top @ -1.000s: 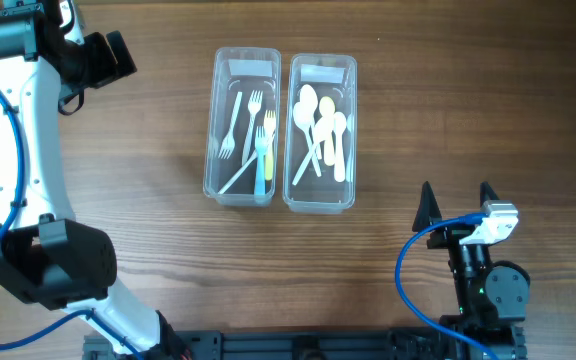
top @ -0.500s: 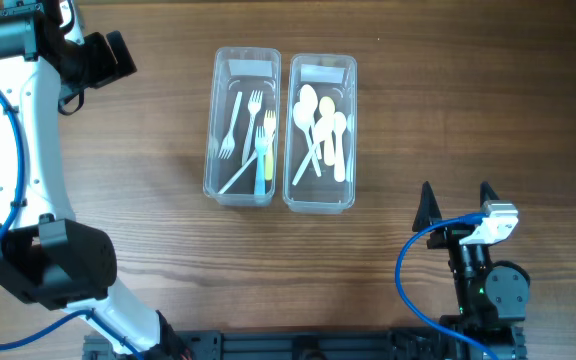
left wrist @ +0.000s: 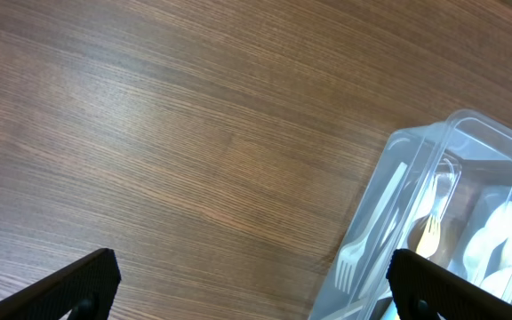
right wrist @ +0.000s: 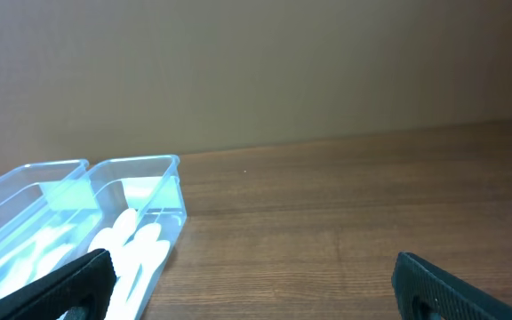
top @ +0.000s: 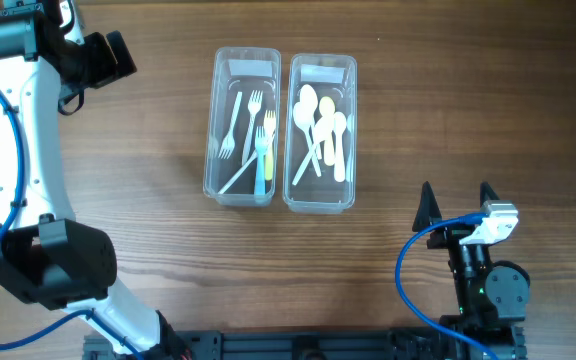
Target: Pack container
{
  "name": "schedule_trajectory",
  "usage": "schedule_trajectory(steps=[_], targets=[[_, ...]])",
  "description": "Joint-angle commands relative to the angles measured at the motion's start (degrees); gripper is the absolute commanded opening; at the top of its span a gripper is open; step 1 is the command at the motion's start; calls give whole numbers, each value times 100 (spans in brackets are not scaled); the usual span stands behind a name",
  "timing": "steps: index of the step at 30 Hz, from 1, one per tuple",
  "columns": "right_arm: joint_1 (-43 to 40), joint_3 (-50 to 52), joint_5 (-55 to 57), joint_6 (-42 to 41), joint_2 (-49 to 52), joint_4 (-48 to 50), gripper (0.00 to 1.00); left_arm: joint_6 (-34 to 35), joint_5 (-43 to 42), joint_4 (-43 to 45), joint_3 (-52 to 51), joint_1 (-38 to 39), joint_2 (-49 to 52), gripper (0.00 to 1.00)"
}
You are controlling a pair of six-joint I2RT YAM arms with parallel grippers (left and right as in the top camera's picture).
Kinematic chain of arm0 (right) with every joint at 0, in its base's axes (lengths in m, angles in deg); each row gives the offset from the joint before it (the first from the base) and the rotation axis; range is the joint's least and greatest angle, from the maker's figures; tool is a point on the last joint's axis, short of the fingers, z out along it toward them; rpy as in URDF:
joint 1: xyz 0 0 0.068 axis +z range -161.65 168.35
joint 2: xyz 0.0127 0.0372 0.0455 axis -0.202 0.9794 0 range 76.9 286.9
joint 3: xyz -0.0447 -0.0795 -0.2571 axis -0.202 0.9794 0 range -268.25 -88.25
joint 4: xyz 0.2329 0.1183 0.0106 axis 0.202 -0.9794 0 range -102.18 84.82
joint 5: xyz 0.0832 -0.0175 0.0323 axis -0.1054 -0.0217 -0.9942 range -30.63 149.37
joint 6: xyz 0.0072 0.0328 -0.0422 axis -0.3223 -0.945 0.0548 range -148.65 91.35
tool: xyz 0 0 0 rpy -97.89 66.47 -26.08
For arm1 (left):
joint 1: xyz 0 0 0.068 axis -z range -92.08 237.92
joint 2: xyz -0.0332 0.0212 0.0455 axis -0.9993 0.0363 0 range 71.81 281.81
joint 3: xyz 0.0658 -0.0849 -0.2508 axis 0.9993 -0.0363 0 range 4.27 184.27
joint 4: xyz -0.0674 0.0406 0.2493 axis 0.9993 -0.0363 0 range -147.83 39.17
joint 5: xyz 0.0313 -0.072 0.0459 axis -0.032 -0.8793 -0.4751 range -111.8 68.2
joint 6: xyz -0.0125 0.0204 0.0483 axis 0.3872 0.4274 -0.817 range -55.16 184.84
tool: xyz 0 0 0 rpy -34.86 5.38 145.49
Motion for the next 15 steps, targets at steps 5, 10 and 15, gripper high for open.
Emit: schedule_trajectory(steps=[5, 10, 15], targets=[[-28, 74, -111, -17, -33, 11, 100, 55, -76, 9, 70, -175, -83, 100], [-28, 74, -111, -17, -33, 11, 100, 52, -111, 11, 70, -212, -1213, 100], [-28, 74, -111, -15, -35, 9, 100, 50, 232, 155, 70, -212, -2785, 100]])
